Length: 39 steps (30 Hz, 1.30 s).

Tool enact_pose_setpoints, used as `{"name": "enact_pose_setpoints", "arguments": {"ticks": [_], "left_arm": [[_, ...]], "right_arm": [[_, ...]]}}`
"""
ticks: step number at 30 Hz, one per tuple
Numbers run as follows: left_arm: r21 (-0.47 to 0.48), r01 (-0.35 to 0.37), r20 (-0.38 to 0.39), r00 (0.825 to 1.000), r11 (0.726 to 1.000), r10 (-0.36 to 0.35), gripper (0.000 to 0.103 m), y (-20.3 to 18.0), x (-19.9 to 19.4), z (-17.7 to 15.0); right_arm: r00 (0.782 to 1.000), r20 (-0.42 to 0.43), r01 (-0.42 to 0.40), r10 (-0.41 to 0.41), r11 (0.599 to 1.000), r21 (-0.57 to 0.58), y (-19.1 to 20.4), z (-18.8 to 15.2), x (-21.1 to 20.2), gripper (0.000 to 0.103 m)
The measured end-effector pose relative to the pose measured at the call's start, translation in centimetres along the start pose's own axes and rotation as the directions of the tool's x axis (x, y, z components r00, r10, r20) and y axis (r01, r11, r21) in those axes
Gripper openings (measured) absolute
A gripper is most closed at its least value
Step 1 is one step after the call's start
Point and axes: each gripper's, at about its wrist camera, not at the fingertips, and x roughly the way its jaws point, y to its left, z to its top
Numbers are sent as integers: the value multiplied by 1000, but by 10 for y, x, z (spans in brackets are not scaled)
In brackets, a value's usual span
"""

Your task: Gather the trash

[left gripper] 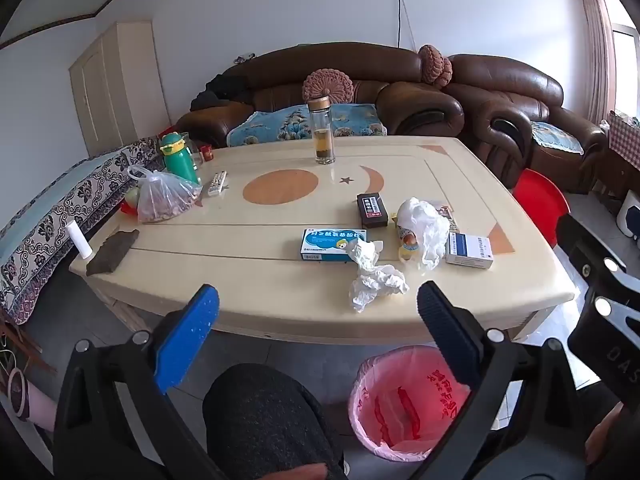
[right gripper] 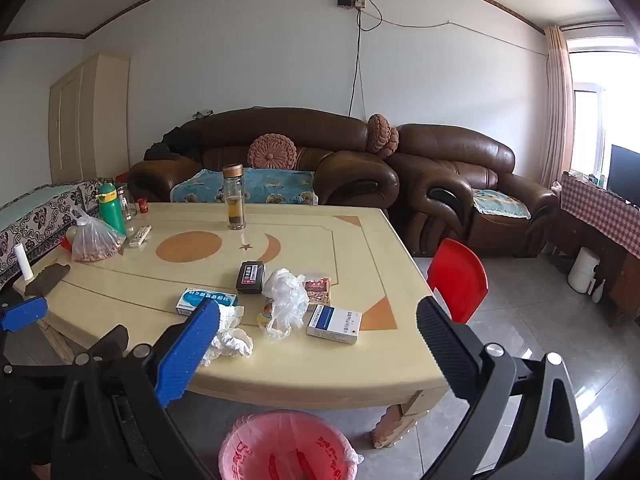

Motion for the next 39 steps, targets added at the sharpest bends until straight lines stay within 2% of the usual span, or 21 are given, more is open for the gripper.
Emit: {"name": "enact_pose_setpoints", "arguments": {"ticks": [12, 21, 39], "left_arm": [[-10, 3, 4, 1000, 1000, -3, 97, 2, -1, 0], [-49, 48, -8, 999, 998, -49, 97, 10, 4, -1], [-37, 42, -22, 999, 998, -42, 97, 3, 9, -3]], "right_arm": [[1000, -1, -1, 1, 1000, 6, -1, 1, 3, 97], [1000, -10, -6, 6, 1000, 12, -1, -3, 2, 97], [1000, -14, -10, 11, 1000, 22, -3, -2, 4, 97]]}}
